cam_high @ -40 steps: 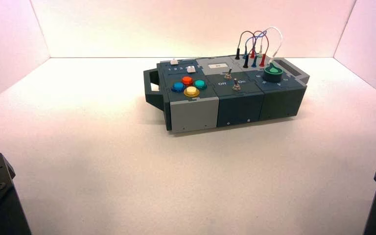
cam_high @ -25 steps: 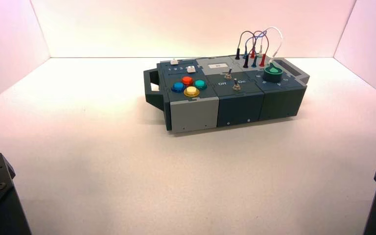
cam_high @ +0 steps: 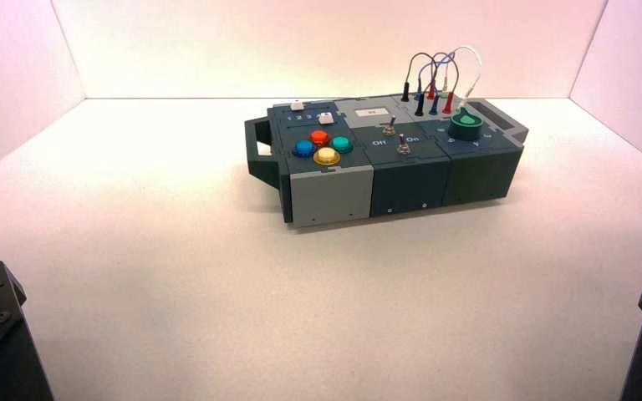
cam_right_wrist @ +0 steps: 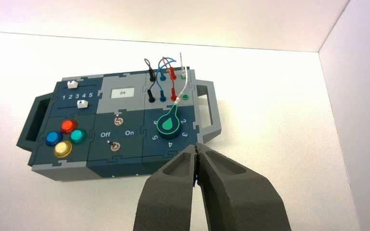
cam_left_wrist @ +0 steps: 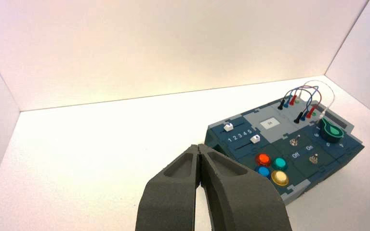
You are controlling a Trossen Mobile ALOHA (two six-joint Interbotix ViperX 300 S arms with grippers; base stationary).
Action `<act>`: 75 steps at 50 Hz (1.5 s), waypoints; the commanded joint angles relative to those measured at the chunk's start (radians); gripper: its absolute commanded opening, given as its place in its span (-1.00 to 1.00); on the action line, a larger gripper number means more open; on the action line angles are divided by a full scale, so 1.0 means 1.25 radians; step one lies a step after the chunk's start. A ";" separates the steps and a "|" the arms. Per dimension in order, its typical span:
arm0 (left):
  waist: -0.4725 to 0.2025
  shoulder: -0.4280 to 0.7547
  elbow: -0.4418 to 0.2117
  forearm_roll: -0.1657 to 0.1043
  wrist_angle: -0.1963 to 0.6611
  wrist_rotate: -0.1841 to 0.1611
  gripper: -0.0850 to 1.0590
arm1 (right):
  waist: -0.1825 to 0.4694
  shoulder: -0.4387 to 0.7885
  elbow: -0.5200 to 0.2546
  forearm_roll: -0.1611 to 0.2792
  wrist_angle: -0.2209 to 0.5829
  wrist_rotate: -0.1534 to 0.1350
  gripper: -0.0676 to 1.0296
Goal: Move the bottom slider to position 5.
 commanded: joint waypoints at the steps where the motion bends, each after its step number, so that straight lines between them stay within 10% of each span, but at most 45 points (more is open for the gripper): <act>1: 0.005 0.036 -0.017 -0.004 -0.009 -0.002 -0.90 | 0.002 0.011 -0.021 0.002 -0.004 0.004 -0.92; 19: -0.012 0.286 -0.079 -0.037 0.027 0.004 -0.91 | 0.002 0.012 -0.021 0.002 -0.004 0.004 -0.92; 50: -0.177 0.864 -0.396 -0.038 0.103 0.026 -0.91 | 0.002 0.010 -0.021 0.002 -0.004 0.004 -0.92; 75: -0.234 1.109 -0.567 -0.028 0.087 0.056 -0.91 | 0.002 0.009 -0.021 0.002 -0.004 0.004 -0.92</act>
